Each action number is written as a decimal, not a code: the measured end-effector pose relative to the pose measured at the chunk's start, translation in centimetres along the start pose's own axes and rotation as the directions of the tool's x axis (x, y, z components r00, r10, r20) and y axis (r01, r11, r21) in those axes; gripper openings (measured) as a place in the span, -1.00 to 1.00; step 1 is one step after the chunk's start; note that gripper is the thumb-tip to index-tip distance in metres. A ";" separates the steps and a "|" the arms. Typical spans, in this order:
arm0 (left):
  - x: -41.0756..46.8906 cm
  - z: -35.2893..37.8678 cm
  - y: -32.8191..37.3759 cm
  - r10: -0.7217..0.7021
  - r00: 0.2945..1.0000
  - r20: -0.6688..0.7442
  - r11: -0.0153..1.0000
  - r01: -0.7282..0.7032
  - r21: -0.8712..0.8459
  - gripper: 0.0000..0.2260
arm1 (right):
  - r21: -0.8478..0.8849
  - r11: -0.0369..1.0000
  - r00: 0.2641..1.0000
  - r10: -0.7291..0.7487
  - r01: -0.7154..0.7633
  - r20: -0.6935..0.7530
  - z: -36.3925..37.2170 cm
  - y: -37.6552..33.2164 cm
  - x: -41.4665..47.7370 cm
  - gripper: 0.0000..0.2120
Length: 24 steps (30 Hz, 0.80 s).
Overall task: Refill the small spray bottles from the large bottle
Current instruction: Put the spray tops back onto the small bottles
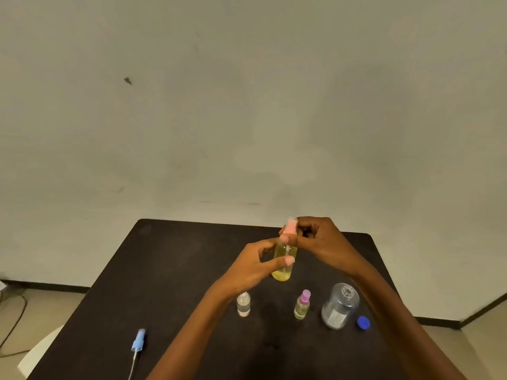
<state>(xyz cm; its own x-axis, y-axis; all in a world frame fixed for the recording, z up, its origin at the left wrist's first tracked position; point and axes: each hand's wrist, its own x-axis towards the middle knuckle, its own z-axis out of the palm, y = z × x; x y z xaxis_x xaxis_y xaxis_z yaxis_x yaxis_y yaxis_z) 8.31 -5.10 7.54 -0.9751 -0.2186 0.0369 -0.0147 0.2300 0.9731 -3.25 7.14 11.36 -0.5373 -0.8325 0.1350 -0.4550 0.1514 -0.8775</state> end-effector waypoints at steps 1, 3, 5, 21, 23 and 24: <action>-0.1 -0.3 -0.9 -0.029 0.999 0.017 0.995 0.027 0.093 -0.60 | -0.033 0.999 0.999 0.026 -0.025 0.033 0.5 1.0 0.3 -0.60; -0.6 -1.2 -3.0 -0.124 0.992 0.016 0.965 0.117 0.233 -0.42 | -0.129 0.989 0.992 0.085 -0.073 0.094 1.6 3.4 0.9 -0.72; -1.8 -2.6 -5.2 -0.240 0.970 -0.035 0.917 0.238 0.321 -0.37 | -0.251 0.962 0.975 0.148 -0.104 0.164 2.9 6.2 1.3 -0.81; -11.9 -11.0 -20.6 -0.585 0.539 -0.606 0.332 0.841 0.427 -0.63 | -0.865 0.502 0.921 0.340 -0.008 0.189 9.1 15.0 1.2 -0.80; -12.8 -11.1 -21.3 -0.635 0.473 -0.610 0.267 0.876 0.402 -0.59 | -0.889 0.457 0.923 0.335 0.014 0.187 9.2 14.9 1.2 -0.78; -13.1 -11.1 -21.7 -0.646 0.462 -0.608 0.251 0.881 0.402 -0.59 | -0.899 0.437 0.925 0.333 0.022 0.185 9.2 14.8 1.2 -0.77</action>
<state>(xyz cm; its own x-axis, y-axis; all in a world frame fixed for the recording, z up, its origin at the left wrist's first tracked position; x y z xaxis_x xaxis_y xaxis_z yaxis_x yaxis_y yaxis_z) 23.84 -17.73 -11.51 -0.3060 -0.8263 -0.4729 -0.9513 0.2461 0.1856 -4.12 3.48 -5.74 -0.5171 -0.8178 -0.2528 -0.8494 0.5267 0.0335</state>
